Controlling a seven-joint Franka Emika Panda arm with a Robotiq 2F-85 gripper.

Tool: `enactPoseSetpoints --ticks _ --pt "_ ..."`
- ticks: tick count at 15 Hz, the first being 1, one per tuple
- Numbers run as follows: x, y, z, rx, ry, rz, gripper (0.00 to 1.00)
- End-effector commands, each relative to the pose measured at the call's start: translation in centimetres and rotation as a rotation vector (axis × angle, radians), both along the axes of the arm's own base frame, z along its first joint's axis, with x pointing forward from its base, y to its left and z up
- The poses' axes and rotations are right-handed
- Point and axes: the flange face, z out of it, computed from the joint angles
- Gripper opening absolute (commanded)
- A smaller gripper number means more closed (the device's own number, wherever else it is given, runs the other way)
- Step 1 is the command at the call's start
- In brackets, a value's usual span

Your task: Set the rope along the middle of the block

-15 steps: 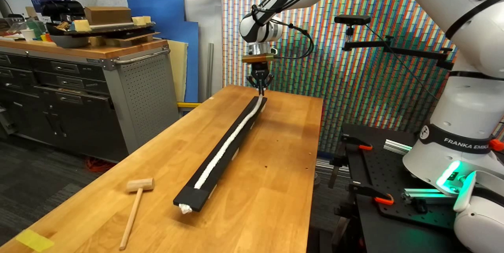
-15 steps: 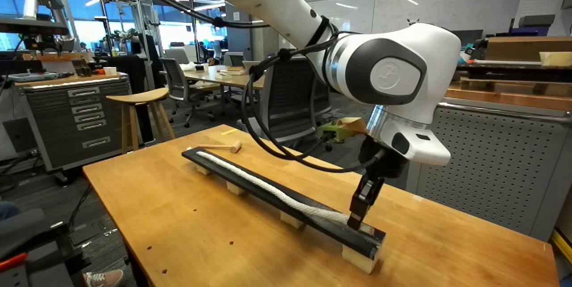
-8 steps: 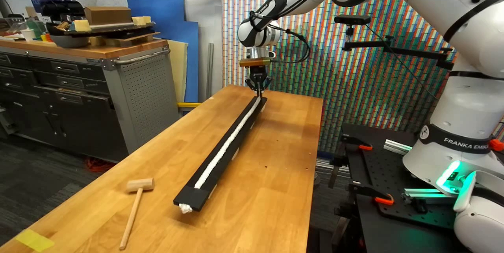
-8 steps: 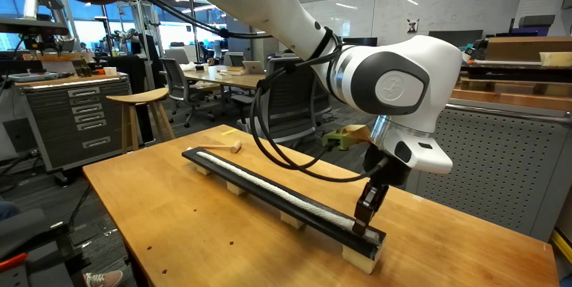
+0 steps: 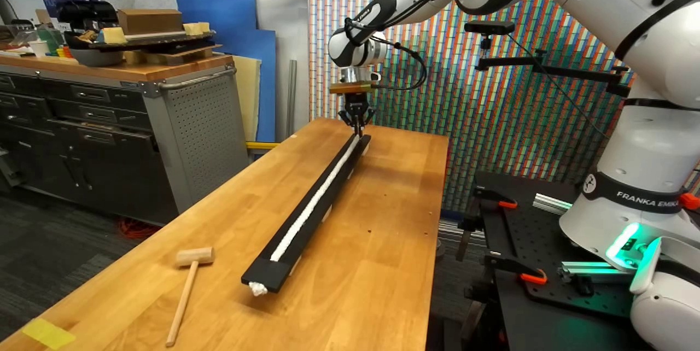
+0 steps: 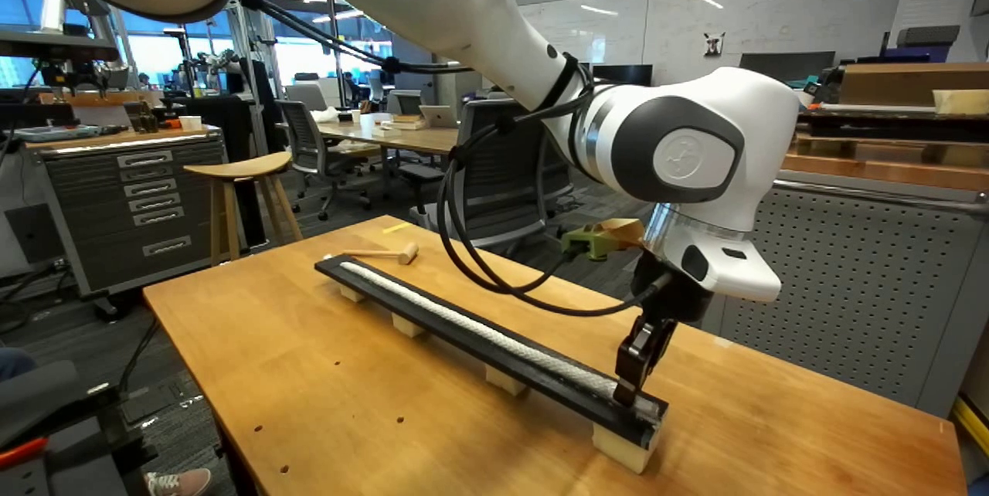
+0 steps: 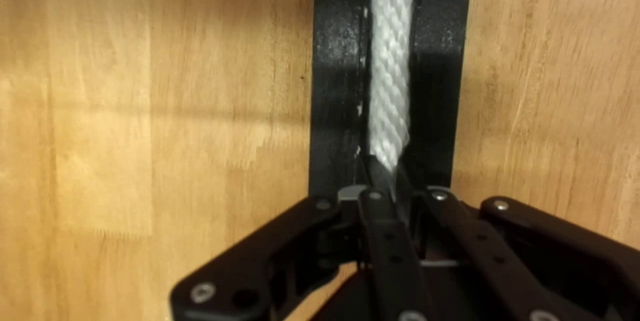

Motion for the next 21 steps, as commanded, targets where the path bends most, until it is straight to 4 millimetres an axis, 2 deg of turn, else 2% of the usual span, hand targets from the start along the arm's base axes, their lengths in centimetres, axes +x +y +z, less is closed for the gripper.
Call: enactPoseSetpoints --ticks 1,5,8,14,15,16,21 --pt "0.7 -1.0 0.1 0.001 -0.016 -0.044 0.03" --pt "0.4 -0.5 0.2 -0.006 -0.01 -0.033 0.03" --pt "-0.5 -1.0 0.6 -0.008 -0.018 -0.032 0.03" --pt "-1.1 -1.4 1.0 -0.004 -0.026 -0.038 0.05" --pt "-1.1 -1.5 1.1 -0.005 -0.025 -0.039 0.35" --pt "-1.1 -1.5 1.1 -0.005 -0.027 -0.038 0.36" --pt "-1.0 -2.1 2.4 -0.022 -0.051 -0.034 0.73"
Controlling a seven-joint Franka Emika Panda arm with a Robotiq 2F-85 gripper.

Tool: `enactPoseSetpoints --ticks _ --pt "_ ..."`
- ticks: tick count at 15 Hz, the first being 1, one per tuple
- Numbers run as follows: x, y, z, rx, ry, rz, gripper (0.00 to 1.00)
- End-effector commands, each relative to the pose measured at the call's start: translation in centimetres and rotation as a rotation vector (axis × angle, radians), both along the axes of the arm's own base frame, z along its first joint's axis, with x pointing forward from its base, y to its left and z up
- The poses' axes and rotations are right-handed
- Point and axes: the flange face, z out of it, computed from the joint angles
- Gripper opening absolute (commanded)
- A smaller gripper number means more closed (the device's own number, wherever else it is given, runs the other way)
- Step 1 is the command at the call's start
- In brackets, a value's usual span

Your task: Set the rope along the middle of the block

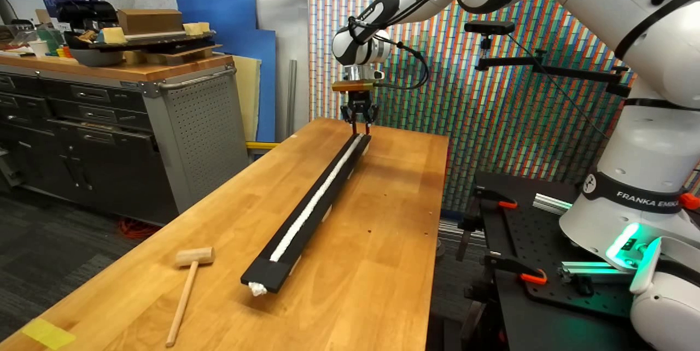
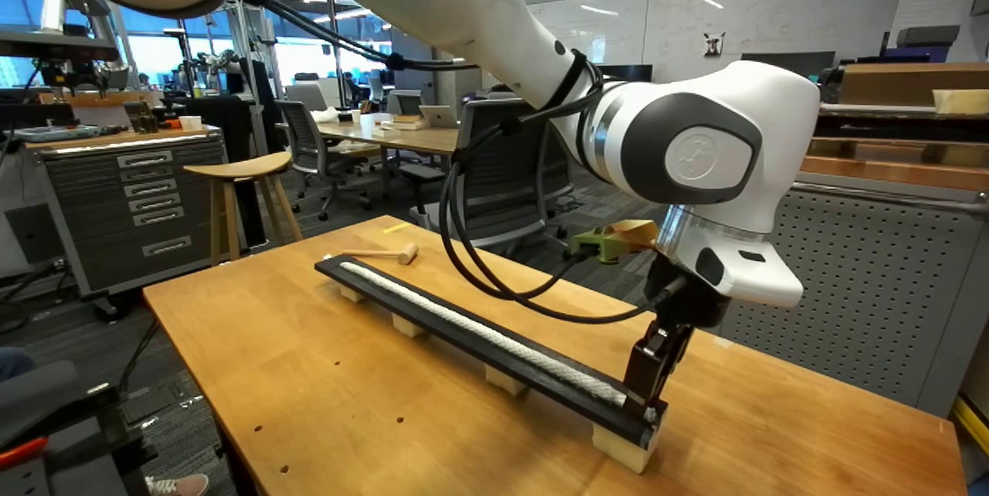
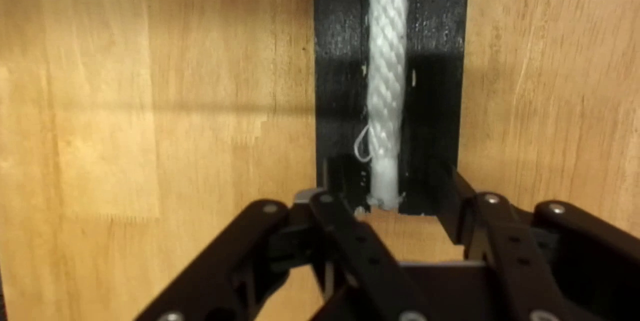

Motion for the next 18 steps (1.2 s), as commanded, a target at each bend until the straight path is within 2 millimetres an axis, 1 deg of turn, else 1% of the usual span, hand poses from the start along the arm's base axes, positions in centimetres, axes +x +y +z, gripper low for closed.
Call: enactPoseSetpoints --ticks 1,3,4,7,9,13,16,17,18 --pt "-0.2 -0.3 2.5 -0.005 -0.036 0.021 0.81" --pt "0.2 0.3 4.1 0.002 -0.036 0.064 0.95" --pt "0.4 0.7 5.0 0.006 -0.033 0.094 1.0" --pt "0.9 2.4 7.4 0.021 -0.001 0.228 1.0" --pt "1.1 3.6 8.7 0.035 0.033 0.335 1.0" --pt "1.3 6.1 10.8 0.07 0.078 0.541 1.0" --pt "1.3 7.5 12.1 0.086 0.083 0.673 1.0" --pt "2.2 6.6 10.4 0.068 0.072 0.593 1.0" --pt "2.2 6.9 10.8 0.072 0.072 0.621 1.0"
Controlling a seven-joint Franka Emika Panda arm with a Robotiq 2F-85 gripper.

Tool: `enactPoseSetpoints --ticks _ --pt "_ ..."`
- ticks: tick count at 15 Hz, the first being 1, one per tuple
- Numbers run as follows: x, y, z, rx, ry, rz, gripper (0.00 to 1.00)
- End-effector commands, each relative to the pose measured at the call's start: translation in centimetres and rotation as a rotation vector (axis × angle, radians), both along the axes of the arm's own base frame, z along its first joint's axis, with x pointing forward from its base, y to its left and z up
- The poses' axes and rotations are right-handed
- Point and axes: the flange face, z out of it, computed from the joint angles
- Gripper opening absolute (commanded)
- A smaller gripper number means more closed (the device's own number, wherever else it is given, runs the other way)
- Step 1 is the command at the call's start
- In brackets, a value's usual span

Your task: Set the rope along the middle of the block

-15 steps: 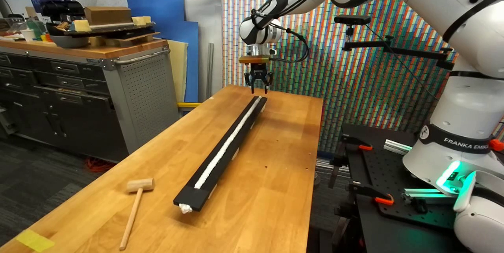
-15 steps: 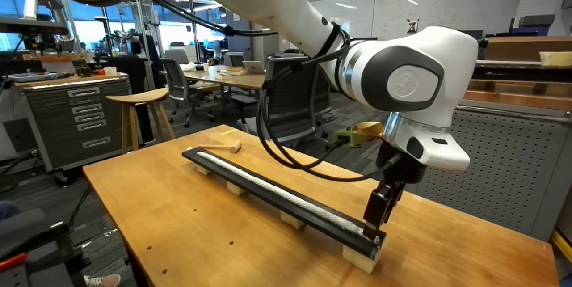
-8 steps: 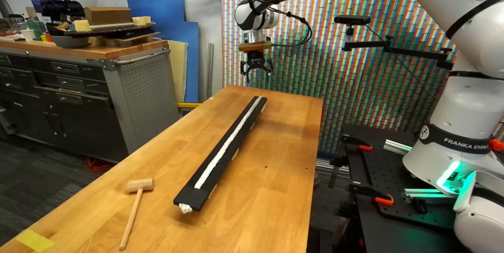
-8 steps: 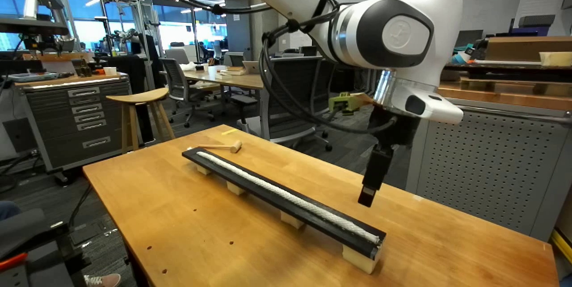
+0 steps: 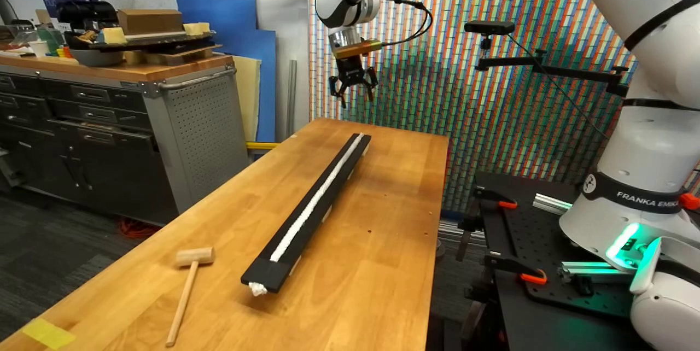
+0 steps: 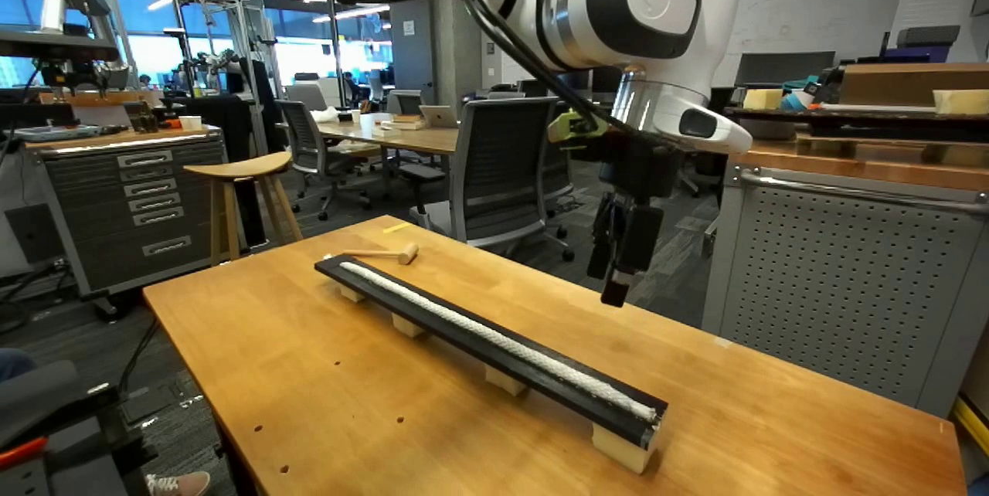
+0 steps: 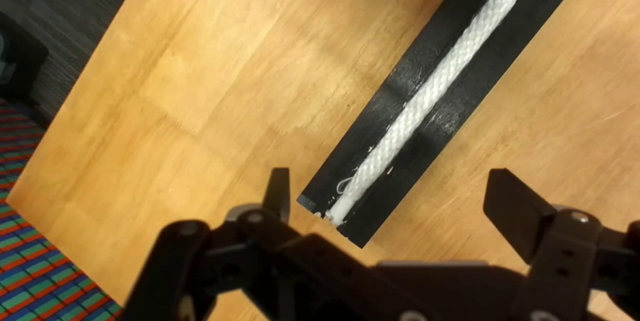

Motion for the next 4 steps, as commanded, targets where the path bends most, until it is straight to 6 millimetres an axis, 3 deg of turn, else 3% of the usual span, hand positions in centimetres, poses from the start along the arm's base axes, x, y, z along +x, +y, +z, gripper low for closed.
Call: enactPoseSetpoints --ticks 1,4 --pt "0.04 0.09 0.26 0.003 0.0 0.014 1.0" --pt "-0.12 0.15 0.28 0.008 0.003 0.026 1.0"
